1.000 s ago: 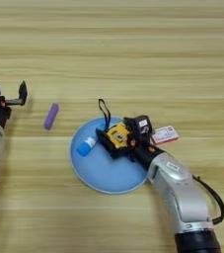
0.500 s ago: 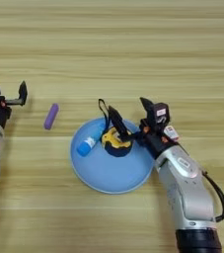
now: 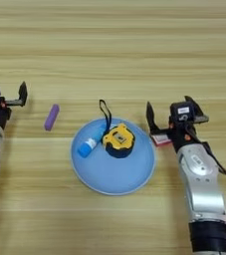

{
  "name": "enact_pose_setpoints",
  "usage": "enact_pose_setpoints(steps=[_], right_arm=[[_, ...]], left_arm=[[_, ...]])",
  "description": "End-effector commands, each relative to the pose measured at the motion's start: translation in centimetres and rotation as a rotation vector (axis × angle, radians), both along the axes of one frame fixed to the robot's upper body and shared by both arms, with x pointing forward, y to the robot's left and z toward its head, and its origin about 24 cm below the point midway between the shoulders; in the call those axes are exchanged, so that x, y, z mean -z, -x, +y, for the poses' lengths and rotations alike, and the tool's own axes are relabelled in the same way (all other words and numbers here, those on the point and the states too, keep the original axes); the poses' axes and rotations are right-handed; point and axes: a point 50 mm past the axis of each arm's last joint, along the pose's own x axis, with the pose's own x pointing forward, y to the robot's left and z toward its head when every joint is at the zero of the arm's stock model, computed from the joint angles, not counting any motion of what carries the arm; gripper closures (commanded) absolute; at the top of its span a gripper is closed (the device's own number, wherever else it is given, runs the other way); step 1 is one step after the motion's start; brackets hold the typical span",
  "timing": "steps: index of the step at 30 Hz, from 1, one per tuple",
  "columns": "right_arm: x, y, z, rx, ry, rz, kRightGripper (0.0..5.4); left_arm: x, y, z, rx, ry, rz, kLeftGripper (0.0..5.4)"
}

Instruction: Move the objects on the table

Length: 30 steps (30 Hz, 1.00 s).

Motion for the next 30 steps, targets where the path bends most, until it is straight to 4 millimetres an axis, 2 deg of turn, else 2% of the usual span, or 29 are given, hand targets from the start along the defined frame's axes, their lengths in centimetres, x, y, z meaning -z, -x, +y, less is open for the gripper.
enact_pose_setpoints(steps=[1,16,30], right_arm=[[-0.2,0.0,-0.8,0.011,0.030,0.014,0.03],[1.8,0.7,-3.2,-0.044,0.072,0.184,0.03],[3.3,0.6,-2.4,-0.105,0.046,0.271,0.03]], left_arm=[[-0.7,-0.3,0.1,0.001,-0.016,-0.026,0.00],[-0.7,-0.4,0.2,-0.003,-0.015,-0.021,0.00],[-0.7,-0.4,0.1,-0.004,-0.014,-0.018,0.00]])
